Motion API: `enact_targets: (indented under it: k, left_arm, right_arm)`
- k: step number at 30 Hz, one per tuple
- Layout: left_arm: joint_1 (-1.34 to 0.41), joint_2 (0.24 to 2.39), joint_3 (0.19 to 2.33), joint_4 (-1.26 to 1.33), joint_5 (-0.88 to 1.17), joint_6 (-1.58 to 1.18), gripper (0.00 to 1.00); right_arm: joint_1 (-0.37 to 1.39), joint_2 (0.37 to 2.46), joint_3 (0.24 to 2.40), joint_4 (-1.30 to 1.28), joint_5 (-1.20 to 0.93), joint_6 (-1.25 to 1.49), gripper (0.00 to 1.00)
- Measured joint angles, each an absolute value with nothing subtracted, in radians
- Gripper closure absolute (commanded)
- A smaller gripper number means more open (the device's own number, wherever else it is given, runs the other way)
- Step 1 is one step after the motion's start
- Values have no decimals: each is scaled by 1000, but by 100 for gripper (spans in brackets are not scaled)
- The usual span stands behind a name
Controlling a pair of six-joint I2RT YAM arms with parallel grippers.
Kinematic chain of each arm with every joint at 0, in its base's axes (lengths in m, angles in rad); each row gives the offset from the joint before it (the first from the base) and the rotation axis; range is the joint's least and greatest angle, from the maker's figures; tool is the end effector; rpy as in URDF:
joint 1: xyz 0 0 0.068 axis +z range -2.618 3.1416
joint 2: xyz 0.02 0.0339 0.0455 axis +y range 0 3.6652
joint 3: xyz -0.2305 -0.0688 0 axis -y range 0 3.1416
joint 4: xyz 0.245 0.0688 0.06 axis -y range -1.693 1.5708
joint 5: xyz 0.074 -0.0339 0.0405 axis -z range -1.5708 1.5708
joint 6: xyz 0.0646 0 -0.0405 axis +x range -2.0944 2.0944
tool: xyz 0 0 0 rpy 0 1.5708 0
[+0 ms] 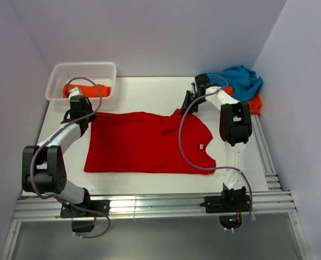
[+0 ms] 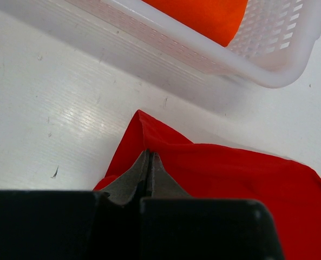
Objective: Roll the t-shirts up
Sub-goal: Fold the tshirt
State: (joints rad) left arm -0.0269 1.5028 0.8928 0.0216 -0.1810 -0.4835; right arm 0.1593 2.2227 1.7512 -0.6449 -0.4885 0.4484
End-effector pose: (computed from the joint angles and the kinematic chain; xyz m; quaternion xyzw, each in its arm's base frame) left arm 0.3541 0.0021 0.1760 -0.2403 0.8457 -0.0415 0.4747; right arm 0.4522 0.1034 0.1212 0.0823 0.9434 0.2902 0.1381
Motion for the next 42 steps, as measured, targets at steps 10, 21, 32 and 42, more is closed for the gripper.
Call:
enact_targets:
  k: [10, 21, 32, 42]
  left_arm:
    - [-27, 1503, 893, 20, -181, -484, 100]
    - [-27, 1501, 893, 18, -182, -481, 100]
    - [-27, 1493, 893, 18, -182, -472, 100]
    - [-27, 1439, 889, -7, -183, -472, 100]
  right_arm:
    - [154, 2223, 1757, -653, -499, 476, 100]
    - [115, 2181, 1789, -730, -522, 550, 100]
    - [107, 2127, 1776, -833, -567, 612, 100]
    - [101, 2090, 1754, -869, -569, 613, 100]
